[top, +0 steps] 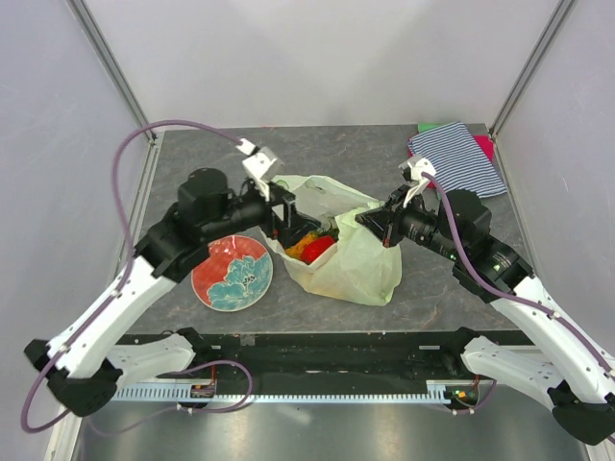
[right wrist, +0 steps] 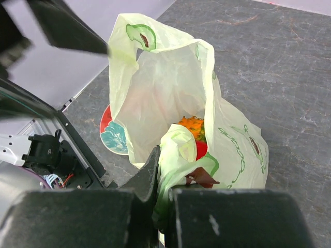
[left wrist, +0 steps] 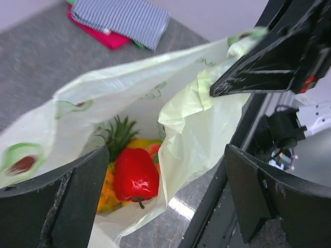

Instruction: Place the fruits into the plastic bag

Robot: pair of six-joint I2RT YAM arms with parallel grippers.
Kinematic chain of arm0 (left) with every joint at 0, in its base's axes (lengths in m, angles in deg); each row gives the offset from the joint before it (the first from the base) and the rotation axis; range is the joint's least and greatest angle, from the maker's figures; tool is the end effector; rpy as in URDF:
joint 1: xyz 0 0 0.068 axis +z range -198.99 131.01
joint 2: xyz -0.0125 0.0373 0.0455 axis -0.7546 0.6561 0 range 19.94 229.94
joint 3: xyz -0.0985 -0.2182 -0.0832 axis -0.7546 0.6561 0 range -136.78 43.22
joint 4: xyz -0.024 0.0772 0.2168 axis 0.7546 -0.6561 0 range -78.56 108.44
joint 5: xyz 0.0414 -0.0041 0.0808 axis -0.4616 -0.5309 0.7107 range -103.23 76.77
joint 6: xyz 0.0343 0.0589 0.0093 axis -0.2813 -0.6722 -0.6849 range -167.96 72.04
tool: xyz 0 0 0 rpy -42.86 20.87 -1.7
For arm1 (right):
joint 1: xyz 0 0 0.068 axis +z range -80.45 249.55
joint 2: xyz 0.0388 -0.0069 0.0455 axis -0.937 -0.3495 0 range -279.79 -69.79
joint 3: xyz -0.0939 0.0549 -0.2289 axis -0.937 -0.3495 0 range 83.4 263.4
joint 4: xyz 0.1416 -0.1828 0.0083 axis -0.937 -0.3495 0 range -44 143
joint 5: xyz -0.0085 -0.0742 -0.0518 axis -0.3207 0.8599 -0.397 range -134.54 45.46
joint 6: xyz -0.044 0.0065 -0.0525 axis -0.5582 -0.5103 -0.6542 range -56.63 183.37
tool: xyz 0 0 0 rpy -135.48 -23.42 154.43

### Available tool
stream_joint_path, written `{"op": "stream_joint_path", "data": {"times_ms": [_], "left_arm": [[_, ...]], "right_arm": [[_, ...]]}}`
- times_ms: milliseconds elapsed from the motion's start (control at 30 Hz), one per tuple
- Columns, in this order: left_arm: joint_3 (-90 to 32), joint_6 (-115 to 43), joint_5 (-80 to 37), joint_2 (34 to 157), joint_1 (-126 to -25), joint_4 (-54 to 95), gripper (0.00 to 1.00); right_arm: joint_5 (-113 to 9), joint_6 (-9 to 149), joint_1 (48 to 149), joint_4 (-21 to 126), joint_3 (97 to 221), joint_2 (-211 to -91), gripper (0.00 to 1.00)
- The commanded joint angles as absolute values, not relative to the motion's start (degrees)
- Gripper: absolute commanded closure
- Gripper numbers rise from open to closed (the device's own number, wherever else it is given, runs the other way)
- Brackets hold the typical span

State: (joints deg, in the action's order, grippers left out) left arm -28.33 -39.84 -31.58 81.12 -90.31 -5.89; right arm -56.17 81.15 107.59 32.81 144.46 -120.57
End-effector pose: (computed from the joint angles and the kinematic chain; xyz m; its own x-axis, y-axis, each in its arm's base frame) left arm 0.1564 -0.1609 0.3938 -0.3004 0.0854 -0.9500 0.8219 0.5285 -0.2124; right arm 0.1433 0.1265 0.3773 -0.3612 0.0972 -0.9274 -0.6825 0.6502 0.3339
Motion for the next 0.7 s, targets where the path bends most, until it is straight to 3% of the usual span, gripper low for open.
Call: {"op": "stream_joint_path", "data": {"times_ms": [0,167,467,667], "left_arm": [[-32.2,-42.2,-20.1,76.0,-90.0,-8.5,0.01],[-36.0,-45.8,-1.5,79.7,-89.8,-17.3,0.01],[-38.2,-47.6,-7.4,88.4,-87.0,-17.6,0.01],[-36.9,-46.0,-5.1,88.9,-86.0,-19.7,0.05]], "right_arm": [[-55.8,81.4,107.6,35.1,144.3,-119.9,1.0],[-56.5,81.4,107.6,35.2,144.7,-120.8,1.0],[-57.0,82.4,107.6,35.8,144.8,-120.6,1.0],[-54.6,82.5,107.6,34.2,145.1,-120.0,1.0]]}}
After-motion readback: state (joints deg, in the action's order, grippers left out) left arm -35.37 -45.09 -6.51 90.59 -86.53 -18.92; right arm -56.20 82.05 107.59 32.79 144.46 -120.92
